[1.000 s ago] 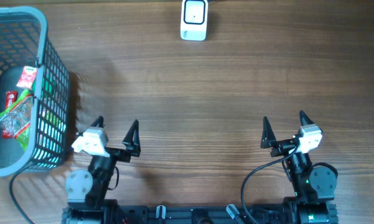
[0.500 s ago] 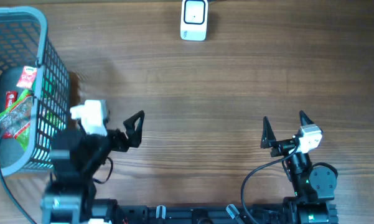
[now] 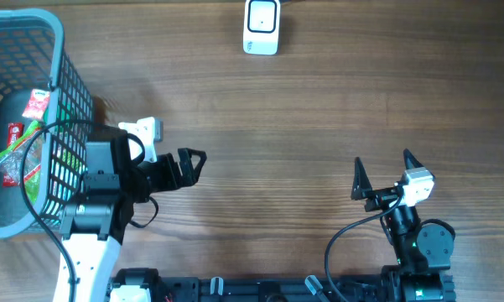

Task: Scan the item barcode
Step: 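Move the left gripper into the basket toward the green-capped jar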

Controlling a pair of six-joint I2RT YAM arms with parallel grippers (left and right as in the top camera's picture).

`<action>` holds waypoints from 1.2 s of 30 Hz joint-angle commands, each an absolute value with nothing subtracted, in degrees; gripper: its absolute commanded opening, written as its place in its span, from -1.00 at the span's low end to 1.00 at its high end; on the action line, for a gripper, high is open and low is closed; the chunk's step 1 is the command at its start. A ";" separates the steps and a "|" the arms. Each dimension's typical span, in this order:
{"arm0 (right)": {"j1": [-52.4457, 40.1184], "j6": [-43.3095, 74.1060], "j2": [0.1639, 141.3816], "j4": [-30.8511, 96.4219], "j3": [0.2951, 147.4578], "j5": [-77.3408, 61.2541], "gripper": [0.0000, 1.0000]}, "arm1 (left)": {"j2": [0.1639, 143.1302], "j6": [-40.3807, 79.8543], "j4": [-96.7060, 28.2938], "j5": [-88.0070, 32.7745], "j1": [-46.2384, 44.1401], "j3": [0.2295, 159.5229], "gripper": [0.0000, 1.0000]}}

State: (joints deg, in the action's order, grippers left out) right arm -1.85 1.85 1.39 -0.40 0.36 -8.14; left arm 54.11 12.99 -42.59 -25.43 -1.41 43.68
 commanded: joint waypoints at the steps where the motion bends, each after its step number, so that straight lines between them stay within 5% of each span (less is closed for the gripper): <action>1: -2.13 2.57 1.67 -0.62 0.30 -8.86 0.99 | 55.31 14.17 -46.70 -26.74 -0.99 50.15 1.00; 13: -2.13 2.59 1.67 -0.62 0.30 -8.86 0.99 | 55.94 17.87 -60.20 -18.24 -0.99 71.92 1.00; 21: -2.13 2.57 1.67 -0.62 0.30 -8.86 0.99 | 65.10 23.49 -69.10 1.30 0.05 89.19 1.00; 36: -2.13 2.57 1.67 -0.62 0.30 -8.86 0.99 | 79.20 27.70 -72.44 0.95 23.38 112.12 1.00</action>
